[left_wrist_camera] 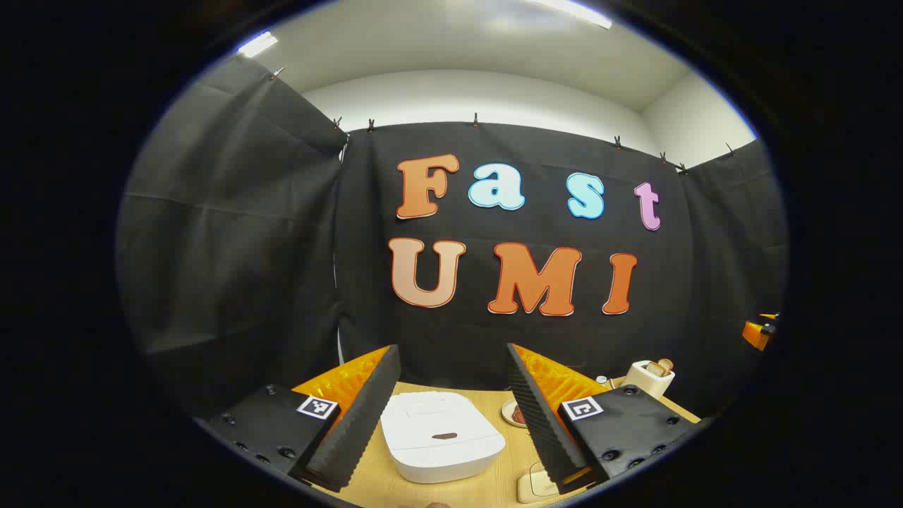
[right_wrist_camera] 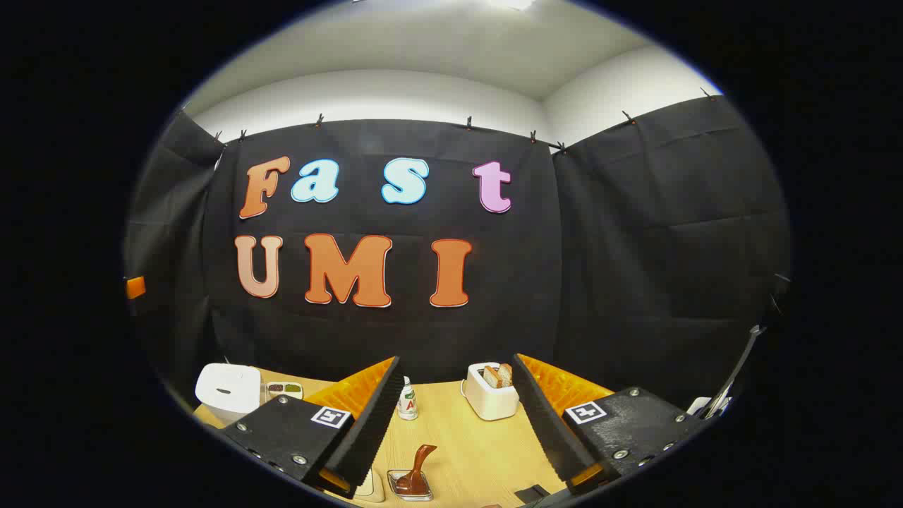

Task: Close the left gripper, press the button to open the rice cooker; take a wooden spoon from the chopstick holder with the right hand, scoop a spoonful of rice and pour it into the rice cooker, then put the wooden spoon back into the chopstick holder.

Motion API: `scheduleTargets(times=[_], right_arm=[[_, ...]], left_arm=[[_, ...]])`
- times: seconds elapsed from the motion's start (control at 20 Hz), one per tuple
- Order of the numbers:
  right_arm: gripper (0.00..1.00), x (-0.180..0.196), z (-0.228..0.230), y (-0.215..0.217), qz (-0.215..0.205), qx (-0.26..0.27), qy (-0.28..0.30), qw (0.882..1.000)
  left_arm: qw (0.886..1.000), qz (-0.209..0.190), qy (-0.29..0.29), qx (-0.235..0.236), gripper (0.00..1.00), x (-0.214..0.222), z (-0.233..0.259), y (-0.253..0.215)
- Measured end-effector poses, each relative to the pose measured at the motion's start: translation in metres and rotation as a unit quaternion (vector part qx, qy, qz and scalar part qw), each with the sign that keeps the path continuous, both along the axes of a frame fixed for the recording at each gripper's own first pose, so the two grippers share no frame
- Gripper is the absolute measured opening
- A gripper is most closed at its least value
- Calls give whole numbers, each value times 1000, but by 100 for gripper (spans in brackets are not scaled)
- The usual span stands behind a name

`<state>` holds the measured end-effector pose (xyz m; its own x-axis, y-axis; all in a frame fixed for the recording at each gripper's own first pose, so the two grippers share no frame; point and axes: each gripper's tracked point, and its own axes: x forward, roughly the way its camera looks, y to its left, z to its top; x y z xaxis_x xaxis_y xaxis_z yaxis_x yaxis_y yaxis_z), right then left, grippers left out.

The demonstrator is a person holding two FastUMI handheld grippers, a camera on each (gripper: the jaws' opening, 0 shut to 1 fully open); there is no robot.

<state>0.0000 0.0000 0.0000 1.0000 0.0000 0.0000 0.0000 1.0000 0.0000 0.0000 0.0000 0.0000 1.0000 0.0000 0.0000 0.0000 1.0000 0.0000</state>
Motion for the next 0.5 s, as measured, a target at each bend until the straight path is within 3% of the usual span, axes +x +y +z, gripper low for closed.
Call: scheduleTargets(times=[0.5], right_arm=[[95,-2,7,-4,-5,1,-4,1000]], left_arm=[[1000,6,1,0,97,-1,1,9]])
